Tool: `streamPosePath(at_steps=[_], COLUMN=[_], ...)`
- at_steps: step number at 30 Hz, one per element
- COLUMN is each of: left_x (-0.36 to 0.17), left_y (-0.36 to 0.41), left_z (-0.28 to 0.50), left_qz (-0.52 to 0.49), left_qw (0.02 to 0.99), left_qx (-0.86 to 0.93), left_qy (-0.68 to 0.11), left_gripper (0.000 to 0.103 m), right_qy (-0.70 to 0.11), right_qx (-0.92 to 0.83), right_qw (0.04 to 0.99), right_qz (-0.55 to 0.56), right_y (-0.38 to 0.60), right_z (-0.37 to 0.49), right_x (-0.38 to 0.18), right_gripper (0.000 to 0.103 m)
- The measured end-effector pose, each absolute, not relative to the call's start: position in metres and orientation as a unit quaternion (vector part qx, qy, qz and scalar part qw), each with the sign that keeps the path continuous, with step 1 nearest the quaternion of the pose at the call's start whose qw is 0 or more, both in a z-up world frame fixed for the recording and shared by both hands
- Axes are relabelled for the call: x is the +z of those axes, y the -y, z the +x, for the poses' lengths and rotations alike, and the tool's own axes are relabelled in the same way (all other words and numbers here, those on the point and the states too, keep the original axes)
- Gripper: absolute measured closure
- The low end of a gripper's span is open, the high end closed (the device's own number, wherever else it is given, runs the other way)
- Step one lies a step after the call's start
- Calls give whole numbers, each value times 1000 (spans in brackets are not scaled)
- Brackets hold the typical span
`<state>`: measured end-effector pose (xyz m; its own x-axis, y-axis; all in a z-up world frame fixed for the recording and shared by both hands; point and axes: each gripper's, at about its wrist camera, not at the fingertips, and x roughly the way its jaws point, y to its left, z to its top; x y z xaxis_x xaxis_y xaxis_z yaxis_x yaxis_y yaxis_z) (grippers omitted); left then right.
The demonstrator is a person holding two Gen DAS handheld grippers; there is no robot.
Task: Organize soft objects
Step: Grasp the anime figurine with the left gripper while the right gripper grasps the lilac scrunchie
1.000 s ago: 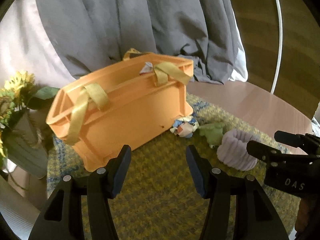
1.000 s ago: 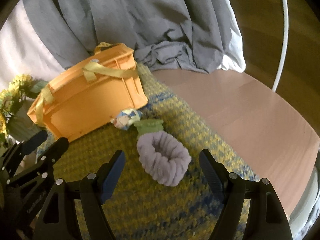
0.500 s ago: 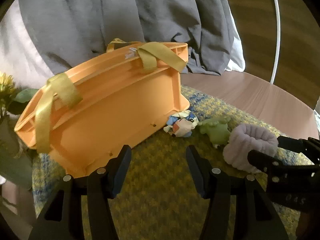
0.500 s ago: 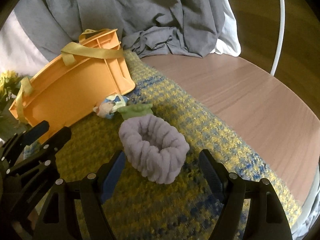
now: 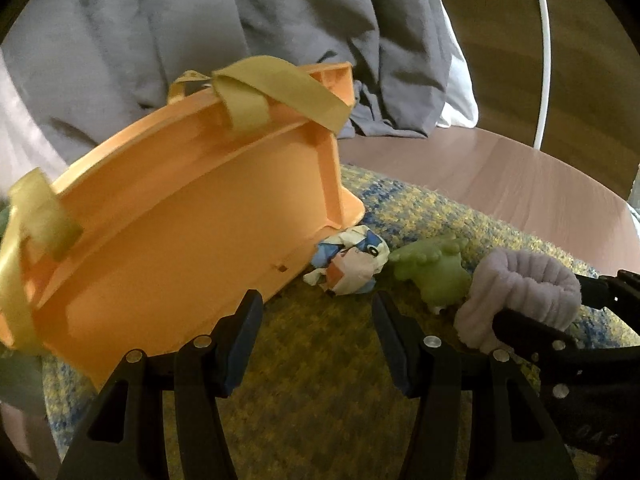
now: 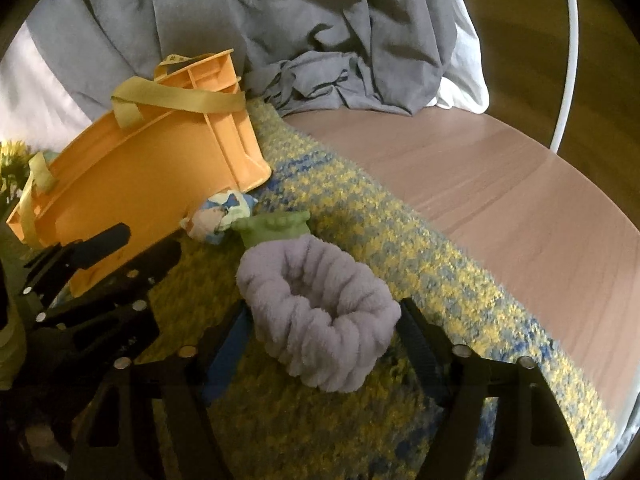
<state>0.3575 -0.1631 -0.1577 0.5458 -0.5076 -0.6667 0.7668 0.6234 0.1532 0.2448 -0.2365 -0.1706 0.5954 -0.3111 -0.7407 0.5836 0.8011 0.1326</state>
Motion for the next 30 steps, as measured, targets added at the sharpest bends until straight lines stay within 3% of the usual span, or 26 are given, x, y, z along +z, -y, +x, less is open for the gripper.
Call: streamPosePath(at_steps=[8, 21, 24, 30], left_x=[-169, -177, -177, -175], left_y=[183, 203, 205, 201], left_z=[366, 377, 378, 372], left_qz=[230, 243, 242, 250], left_qw=[839, 829, 829, 831], left_qx=[-389, -393, -395, -394], left_qy=[-304, -314, -315, -304], left_gripper=[45, 43, 59, 68], right_qy=[-367, -364, -364, -363], right_qx=[-253, -259, -259, -256], right_qw=[875, 872, 871, 872], right_qz=[188, 200, 203, 204], right_y=[242, 255, 256, 257], right_z=[250, 257, 257, 257], right_x=[-171, -171, -172, -172], right_gripper=[51, 53, 53, 58])
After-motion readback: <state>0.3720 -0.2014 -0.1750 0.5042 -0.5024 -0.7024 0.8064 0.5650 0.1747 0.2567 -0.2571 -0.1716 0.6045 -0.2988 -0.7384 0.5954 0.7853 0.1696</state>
